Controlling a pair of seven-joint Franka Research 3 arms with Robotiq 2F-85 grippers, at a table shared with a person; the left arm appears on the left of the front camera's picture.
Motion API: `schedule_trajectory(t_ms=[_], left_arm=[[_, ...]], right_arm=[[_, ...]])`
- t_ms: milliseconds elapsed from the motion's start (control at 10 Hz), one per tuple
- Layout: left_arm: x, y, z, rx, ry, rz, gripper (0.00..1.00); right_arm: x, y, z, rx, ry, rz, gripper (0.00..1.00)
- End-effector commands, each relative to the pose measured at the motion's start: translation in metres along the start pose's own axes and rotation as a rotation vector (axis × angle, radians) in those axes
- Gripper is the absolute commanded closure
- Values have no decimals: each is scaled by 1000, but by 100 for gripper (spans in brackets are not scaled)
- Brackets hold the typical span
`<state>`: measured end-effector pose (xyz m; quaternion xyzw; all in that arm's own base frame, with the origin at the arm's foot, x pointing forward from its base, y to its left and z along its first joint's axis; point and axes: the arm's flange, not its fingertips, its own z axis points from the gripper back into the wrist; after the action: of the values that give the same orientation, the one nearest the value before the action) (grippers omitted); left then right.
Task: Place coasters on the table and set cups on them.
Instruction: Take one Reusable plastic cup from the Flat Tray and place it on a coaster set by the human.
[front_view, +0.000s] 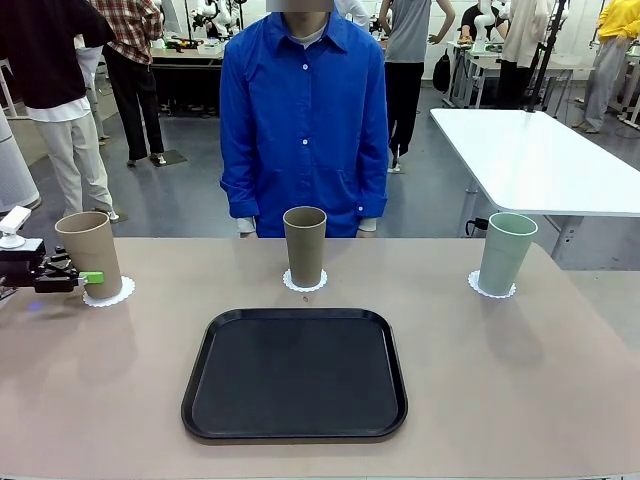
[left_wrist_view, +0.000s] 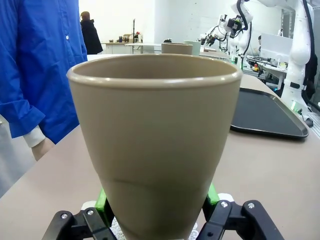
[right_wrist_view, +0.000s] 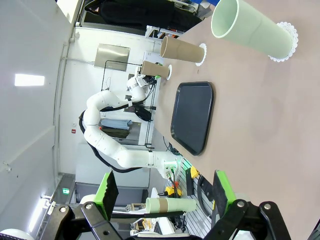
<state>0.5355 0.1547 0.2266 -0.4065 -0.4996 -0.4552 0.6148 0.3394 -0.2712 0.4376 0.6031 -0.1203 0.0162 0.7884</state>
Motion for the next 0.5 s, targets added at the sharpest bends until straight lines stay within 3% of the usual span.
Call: schedule_trajectory(t_ms=[0, 400], left_arm=[[-1, 6, -2, -24, -25, 16, 18], [-2, 8, -4, -35, -32, 8, 18]], right_arm=[[1, 1, -1, 9, 1, 4, 0], [1, 1, -1, 9, 1, 4, 0]])
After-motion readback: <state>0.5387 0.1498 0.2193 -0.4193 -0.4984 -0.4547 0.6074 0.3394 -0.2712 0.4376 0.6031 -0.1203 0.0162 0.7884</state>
